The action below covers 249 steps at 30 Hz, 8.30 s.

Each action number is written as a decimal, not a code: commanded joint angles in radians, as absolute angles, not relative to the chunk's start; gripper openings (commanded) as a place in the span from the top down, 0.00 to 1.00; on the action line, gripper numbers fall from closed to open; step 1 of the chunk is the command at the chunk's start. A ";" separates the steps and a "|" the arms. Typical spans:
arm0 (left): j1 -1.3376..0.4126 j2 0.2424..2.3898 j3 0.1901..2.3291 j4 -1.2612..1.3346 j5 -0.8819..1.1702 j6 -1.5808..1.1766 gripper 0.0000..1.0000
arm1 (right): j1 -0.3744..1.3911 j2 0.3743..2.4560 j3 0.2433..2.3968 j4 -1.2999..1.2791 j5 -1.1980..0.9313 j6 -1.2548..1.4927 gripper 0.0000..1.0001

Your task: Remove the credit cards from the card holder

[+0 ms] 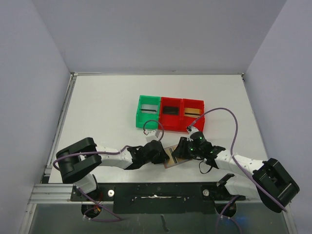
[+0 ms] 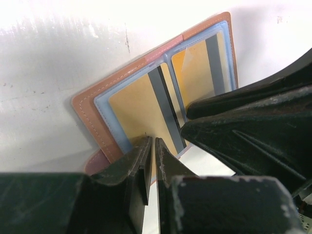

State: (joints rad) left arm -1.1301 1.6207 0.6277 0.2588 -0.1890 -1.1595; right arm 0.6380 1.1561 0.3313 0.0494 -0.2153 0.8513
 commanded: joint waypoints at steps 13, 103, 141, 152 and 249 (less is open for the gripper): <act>-1.161 1.604 0.585 0.052 -0.289 -1.170 0.79 | 0.799 1.168 0.480 -0.266 0.088 0.862 0.65; -1.163 1.709 0.504 0.204 -0.227 -1.215 1.00 | 0.536 1.047 0.275 0.091 -0.355 0.886 1.00; -1.155 1.655 0.752 0.219 -0.167 -1.063 0.75 | 0.328 0.968 0.174 0.089 -0.496 0.827 1.00; -1.162 1.531 0.726 0.087 -0.260 -1.091 0.67 | 0.328 0.971 0.173 0.088 -0.488 0.832 0.99; -1.015 1.196 0.561 -0.064 -0.201 -0.978 0.65 | 0.189 0.983 0.712 -0.378 -0.127 0.528 1.00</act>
